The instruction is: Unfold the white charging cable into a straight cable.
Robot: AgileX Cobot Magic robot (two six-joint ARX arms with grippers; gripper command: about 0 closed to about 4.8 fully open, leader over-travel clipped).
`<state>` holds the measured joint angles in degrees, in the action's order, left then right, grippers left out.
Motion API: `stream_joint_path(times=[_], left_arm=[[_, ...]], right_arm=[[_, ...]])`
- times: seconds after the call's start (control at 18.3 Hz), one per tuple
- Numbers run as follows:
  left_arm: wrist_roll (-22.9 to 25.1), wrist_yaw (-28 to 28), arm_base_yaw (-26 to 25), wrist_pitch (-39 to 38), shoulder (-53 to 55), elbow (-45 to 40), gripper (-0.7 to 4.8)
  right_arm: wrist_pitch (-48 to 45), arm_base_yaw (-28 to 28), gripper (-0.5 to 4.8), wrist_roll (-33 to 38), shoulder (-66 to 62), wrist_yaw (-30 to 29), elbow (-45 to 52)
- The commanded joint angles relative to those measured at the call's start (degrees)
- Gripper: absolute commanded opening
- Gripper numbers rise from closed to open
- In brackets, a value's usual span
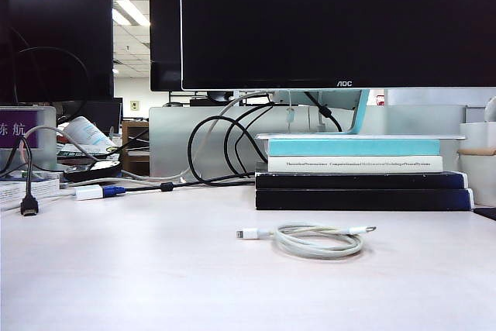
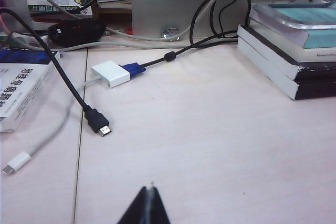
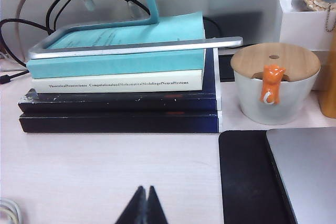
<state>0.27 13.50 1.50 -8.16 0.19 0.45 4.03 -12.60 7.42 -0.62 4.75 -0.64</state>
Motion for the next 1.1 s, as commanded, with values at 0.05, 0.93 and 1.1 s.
stream_joint_path(times=[0.05,0.93,1.1], left_arm=[[-0.9,0.7,0.0,-0.7,-0.1,0.0,-0.04],[-11.0,8.4,0.1,6.6,8.2,17.1,-0.05],[-7.5,10.0,0.1,7.4,17.8,24.9,-0.05]], right_arm=[[-0.8,0.0,-0.06,-0.1,0.0,-0.2,0.3],[-1.7,-5.9,-0.06,-0.7,-2.8,5.7,-9.6],[-1.6,-6.3,-0.06,-1.0,-7.5,7.3,-14.8]])
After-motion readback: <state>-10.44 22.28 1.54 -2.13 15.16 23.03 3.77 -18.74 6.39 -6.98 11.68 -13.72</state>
